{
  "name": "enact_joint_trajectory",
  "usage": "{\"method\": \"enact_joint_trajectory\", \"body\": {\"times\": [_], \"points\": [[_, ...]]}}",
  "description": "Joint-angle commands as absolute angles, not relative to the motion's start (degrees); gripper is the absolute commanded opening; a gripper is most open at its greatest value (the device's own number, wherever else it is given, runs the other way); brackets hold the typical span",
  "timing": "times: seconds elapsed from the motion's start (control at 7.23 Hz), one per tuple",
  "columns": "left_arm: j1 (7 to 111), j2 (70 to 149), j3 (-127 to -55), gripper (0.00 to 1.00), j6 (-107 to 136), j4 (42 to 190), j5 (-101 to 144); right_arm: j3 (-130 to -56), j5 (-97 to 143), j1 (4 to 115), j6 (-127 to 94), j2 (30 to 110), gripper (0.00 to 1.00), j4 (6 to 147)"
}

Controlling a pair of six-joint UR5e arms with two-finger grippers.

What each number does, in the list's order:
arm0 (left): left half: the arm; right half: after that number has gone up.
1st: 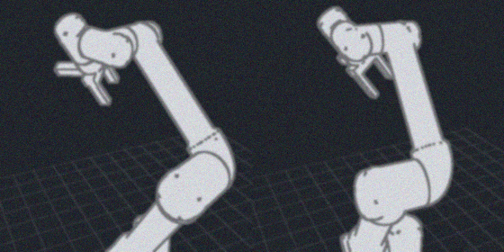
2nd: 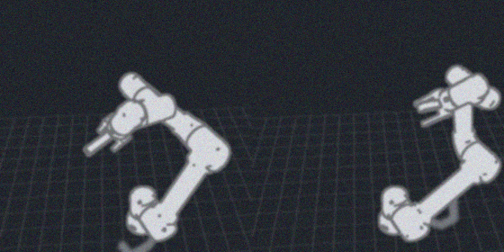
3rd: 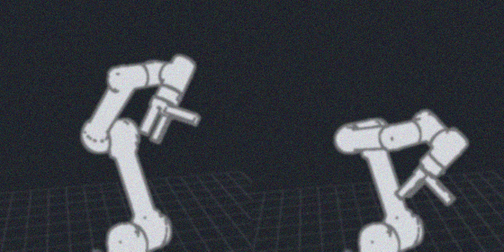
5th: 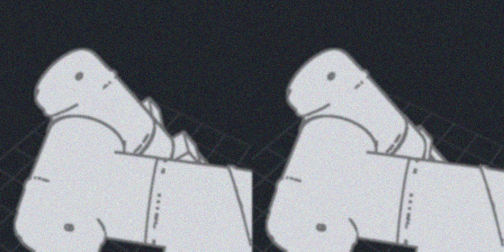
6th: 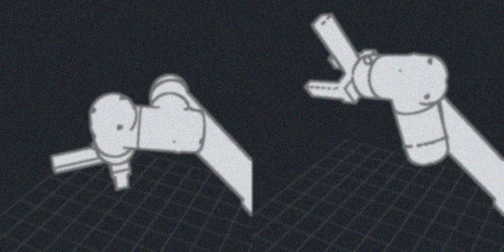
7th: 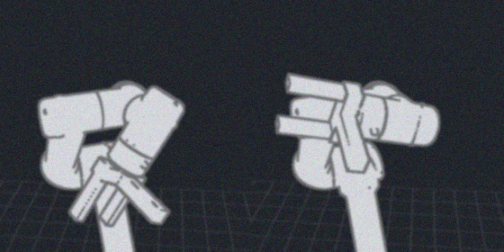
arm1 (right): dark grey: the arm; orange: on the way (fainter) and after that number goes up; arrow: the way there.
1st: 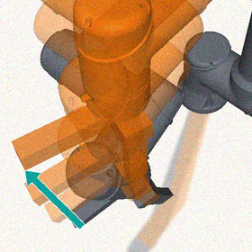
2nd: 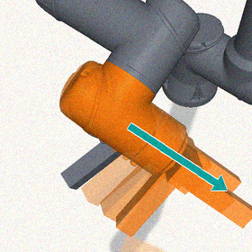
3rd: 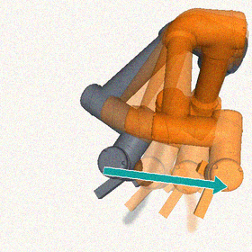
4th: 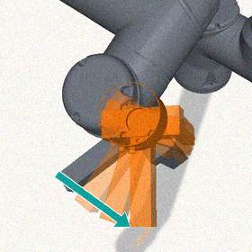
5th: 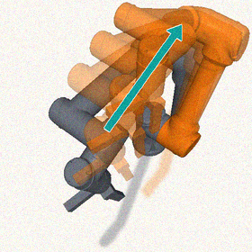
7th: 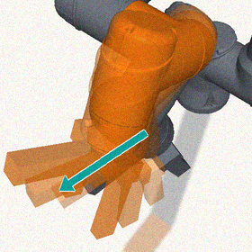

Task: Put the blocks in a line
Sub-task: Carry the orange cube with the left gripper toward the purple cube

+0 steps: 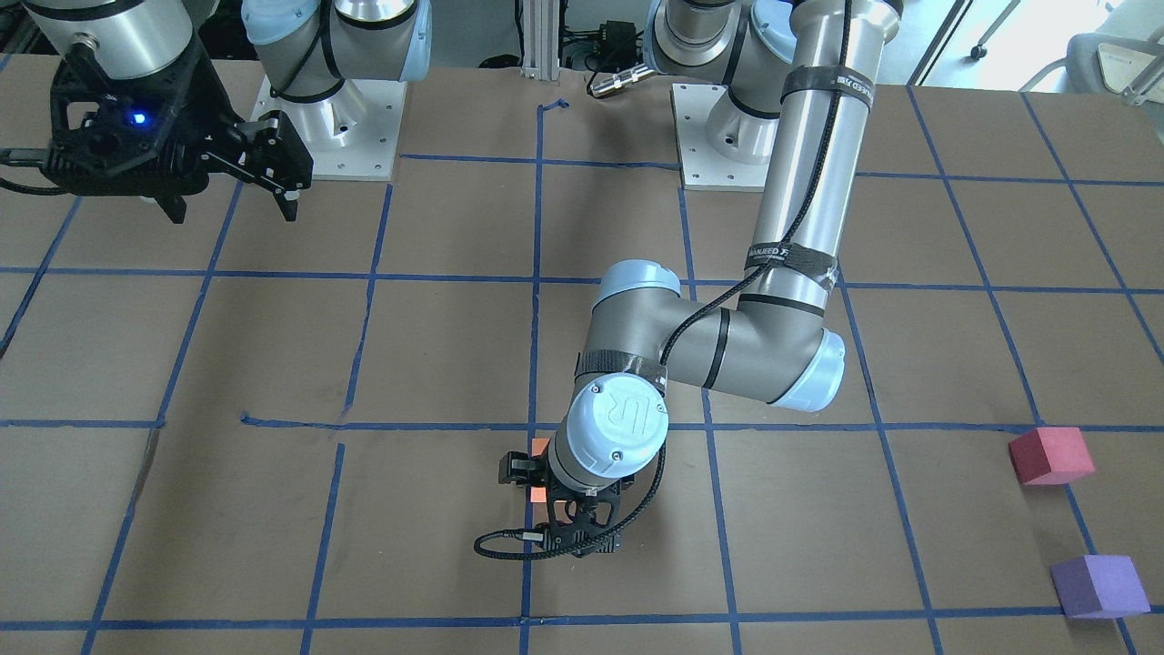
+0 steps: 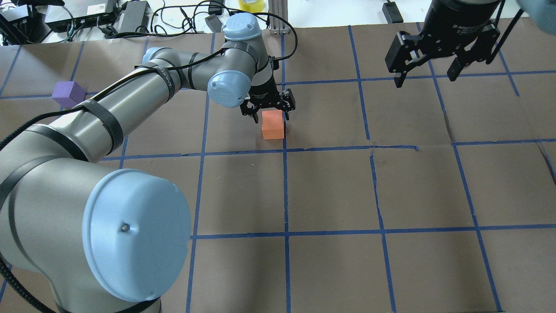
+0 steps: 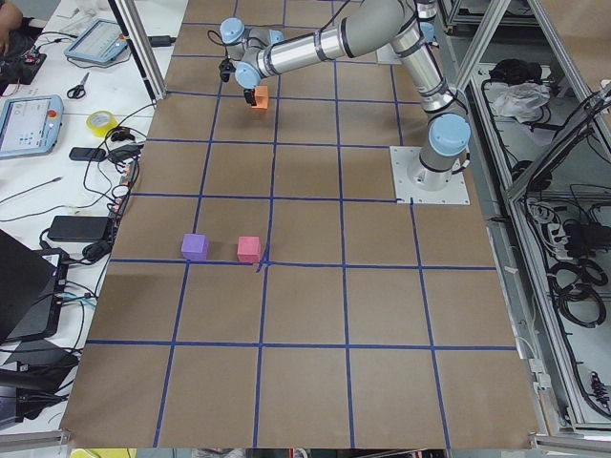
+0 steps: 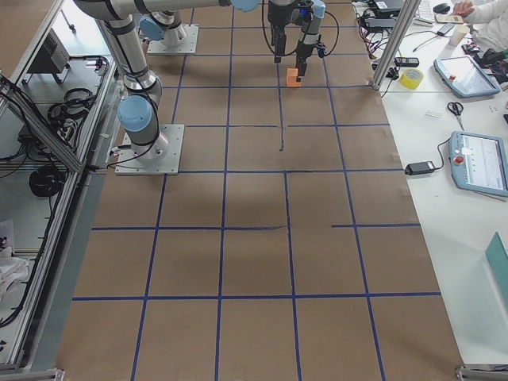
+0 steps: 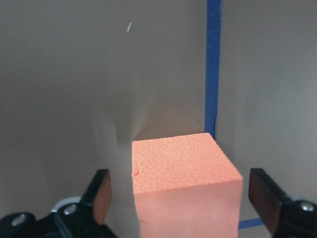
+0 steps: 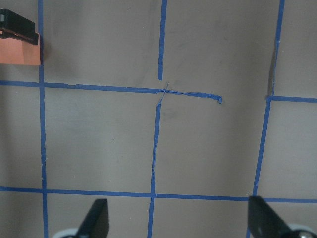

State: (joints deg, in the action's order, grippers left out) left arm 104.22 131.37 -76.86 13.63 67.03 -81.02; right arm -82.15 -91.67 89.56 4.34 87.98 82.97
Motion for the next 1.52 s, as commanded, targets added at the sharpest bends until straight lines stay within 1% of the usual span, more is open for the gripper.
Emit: {"method": "enact_joint_trajectory", "body": {"times": [0.0, 0.14, 0.28, 0.42, 0.55, 0.69, 0.83, 0.97, 1.11, 1.38], "points": [[104.2, 131.2, -78.1, 0.42, 16.3, 67.1, -83.0, -82.2, -91.7, 89.6, 4.3, 88.0, 1.00, 83.0], [104.2, 130.6, -78.9, 0.38, 16.5, 67.1, -85.0, -82.2, -91.7, 89.6, 4.3, 88.0, 1.00, 83.0], [104.2, 129.1, -78.7, 0.38, 17.6, 67.0, -87.4, -82.2, -91.7, 89.6, 4.3, 88.0, 1.00, 83.0], [103.3, 127.7, -78.1, 0.29, 18.4, 66.9, -87.7, -82.2, -91.7, 89.6, 4.3, 88.0, 1.00, 83.1], [99.7, 125.9, -78.1, 0.27, 18.4, 66.9, -89.2, -82.2, -91.7, 89.6, 4.3, 88.0, 1.00, 83.1], [93.8, 124.4, -78.8, 0.28, 17.4, 66.3, -93.6, -82.2, -91.7, 89.6, 4.3, 88.0, 1.00, 83.1], [88.5, 124.2, -78.1, 0.25, 14.5, 65.6, -94.1, -82.2, -91.7, 89.6, 4.2, 88.0, 1.00, 83.1], [82.2, 124.0, -76.9, 0.03, 8.9, 65.9, -96.7, -82.2, -91.8, 89.6, 4.2, 88.0, 1.00, 83.1], [76.4, 124.2, -75.7, 0.00, 3.0, 65.6, -97.5, -82.2, -91.7, 89.6, 4.2, 88.0, 1.00, 83.1], [69.3, 125.7, -71.3, 0.00, -6.2, 65.6, -97.4, -82.2, -91.8, 89.6, 4.1, 88.0, 1.00, 83.1]]}}
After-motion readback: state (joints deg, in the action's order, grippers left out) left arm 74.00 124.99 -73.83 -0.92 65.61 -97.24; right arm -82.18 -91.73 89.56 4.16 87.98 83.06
